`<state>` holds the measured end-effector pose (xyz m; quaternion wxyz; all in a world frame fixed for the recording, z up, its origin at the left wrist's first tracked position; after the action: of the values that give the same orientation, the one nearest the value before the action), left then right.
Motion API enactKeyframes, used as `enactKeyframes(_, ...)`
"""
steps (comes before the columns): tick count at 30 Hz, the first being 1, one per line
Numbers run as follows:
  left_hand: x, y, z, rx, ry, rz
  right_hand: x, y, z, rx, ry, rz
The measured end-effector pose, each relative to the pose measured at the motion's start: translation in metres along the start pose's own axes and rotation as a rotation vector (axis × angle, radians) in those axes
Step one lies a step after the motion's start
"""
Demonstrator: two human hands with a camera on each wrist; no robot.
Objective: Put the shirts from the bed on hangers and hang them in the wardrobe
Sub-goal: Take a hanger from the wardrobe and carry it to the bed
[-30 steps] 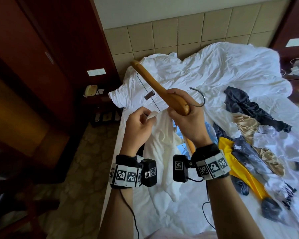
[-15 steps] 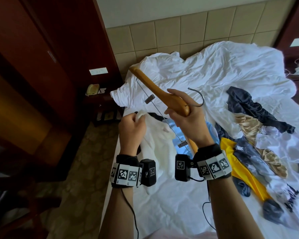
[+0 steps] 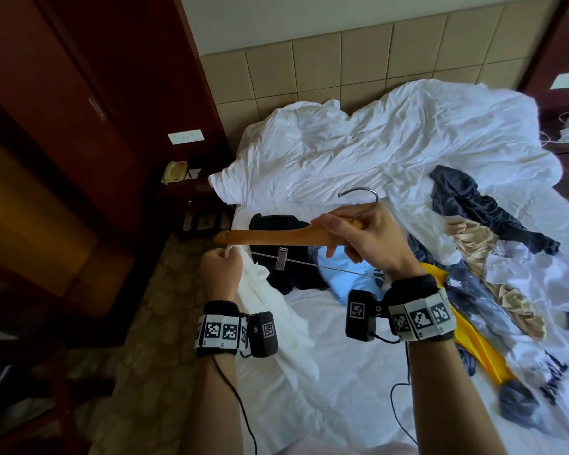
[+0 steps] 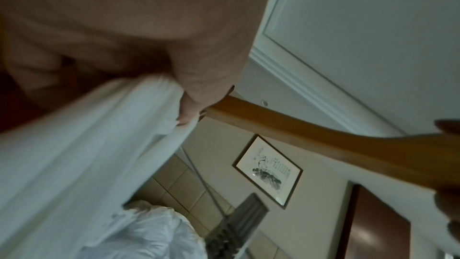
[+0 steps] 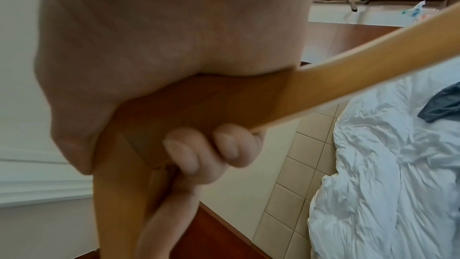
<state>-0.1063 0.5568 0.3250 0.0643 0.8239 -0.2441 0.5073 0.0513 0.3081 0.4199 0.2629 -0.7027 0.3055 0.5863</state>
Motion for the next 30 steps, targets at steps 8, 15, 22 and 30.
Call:
enactKeyframes(8,0.0,-0.001,-0.036,0.144,-0.22,0.059,-0.005,0.003,0.0,-0.088,-0.036,0.008)
enactKeyframes(15,-0.007,-0.007,-0.055,0.266,-0.16,0.076,-0.007,0.003,0.003,-0.077,-0.065,0.043)
enactKeyframes(22,-0.007,-0.005,-0.065,0.301,-0.09,0.083,-0.005,0.003,0.002,-0.071,-0.102,0.054)
enactKeyframes(30,-0.007,-0.006,-0.07,0.247,-0.177,0.05,-0.001,0.002,0.003,-0.077,-0.009,0.082)
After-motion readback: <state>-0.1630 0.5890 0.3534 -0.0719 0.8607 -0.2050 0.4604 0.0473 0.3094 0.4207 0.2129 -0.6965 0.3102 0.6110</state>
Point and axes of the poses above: each hand's wrist, its own y-axis away from the middle knuckle, its own z-axis out of the palm, x = y × z, the point moved 8 cm from there along -y, towards the middle knuckle, and after that the axes turned 15 degrees about z, right-handed, at the moved point
